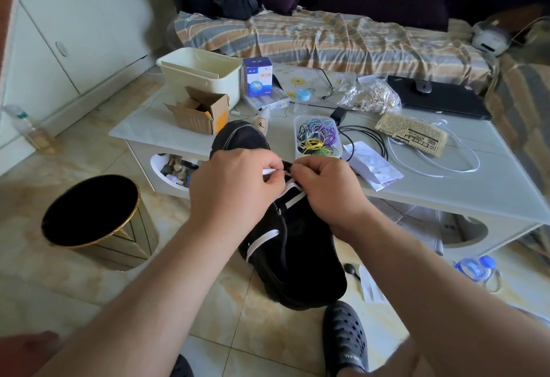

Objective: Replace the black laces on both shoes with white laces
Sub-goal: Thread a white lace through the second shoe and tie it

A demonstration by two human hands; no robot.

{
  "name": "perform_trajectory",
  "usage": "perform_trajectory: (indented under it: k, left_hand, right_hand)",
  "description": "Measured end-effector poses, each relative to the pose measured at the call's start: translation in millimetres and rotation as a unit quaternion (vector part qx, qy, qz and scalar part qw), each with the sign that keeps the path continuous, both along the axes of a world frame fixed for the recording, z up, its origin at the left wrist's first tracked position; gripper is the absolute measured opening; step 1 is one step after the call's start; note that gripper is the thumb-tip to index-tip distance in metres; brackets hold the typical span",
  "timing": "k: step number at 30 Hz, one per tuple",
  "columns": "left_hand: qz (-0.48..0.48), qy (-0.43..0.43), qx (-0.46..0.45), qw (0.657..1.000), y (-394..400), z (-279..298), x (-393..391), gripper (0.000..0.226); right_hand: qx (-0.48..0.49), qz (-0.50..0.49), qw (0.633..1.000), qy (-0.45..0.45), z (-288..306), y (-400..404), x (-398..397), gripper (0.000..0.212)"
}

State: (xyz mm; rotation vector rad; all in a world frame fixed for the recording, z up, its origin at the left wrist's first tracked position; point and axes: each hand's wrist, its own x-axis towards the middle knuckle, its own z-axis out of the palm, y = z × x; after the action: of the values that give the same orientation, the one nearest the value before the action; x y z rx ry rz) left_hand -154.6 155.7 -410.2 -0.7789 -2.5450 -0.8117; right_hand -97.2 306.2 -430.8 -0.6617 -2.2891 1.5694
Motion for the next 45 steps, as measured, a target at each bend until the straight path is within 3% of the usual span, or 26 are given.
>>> perform_trajectory:
  k: [5, 8, 12, 18, 25, 29, 33, 37, 41, 45]
  left_hand:
    - [0.016, 0.067, 0.004, 0.998, 2.4, -4.3, -1.6, 0.005]
    - [0.031, 0.068, 0.022, 0.997, 3.0, -4.6, -2.3, 0.005]
    - [0.033, 0.058, 0.033, 0.997, 1.2, -2.2, -2.8, 0.003]
    - [0.051, 0.065, -0.012, 0.997, 4.5, -1.6, -3.6, 0.008]
    - [0.047, -0.014, -0.05, 0.998, 9.5, -3.1, -4.2, 0.013]
    - [0.001, -0.053, -0.003, 0.999, 7.4, -1.3, -2.6, 0.012]
    - [0.0, -0.035, 0.042, 0.998, 6.0, -0.3, -2.0, 0.01]
    - [-0.016, -0.005, 0.028, 0.999, 6.8, -4.8, -1.1, 0.008]
    - [0.008, -0.052, -0.011, 0.999, 5.7, -7.8, -2.2, 0.007]
    - [0.016, -0.087, -0.023, 0.996, 5.6, -7.0, -4.4, 0.008]
  right_hand:
    - [-0.097, 0.012, 0.995, 0.002, 4.2, -1.3, 1.3, 0.019]
    - [-0.167, 0.022, 0.986, 0.011, 9.1, -2.0, 3.2, 0.019]
    - [-0.185, 0.033, 0.982, 0.018, 12.0, -1.6, 4.3, 0.018]
    - [-0.153, 0.01, 0.987, 0.037, 10.9, -3.3, 4.3, 0.017]
    - [0.033, -0.006, 0.998, 0.055, -0.7, -9.5, 2.4, 0.014]
    - [0.092, -0.016, 0.994, 0.061, -1.1, -7.0, 3.8, 0.006]
    - [0.016, -0.023, 0.996, 0.081, 1.0, -8.6, 0.8, 0.016]
    - [-0.051, -0.04, 0.996, 0.056, -3.3, -13.1, -3.7, 0.037]
    - [-0.115, -0.041, 0.992, 0.03, -4.2, -14.4, -3.8, 0.026]
    - [-0.11, -0.039, 0.993, 0.021, -2.6, -16.3, -2.2, 0.017]
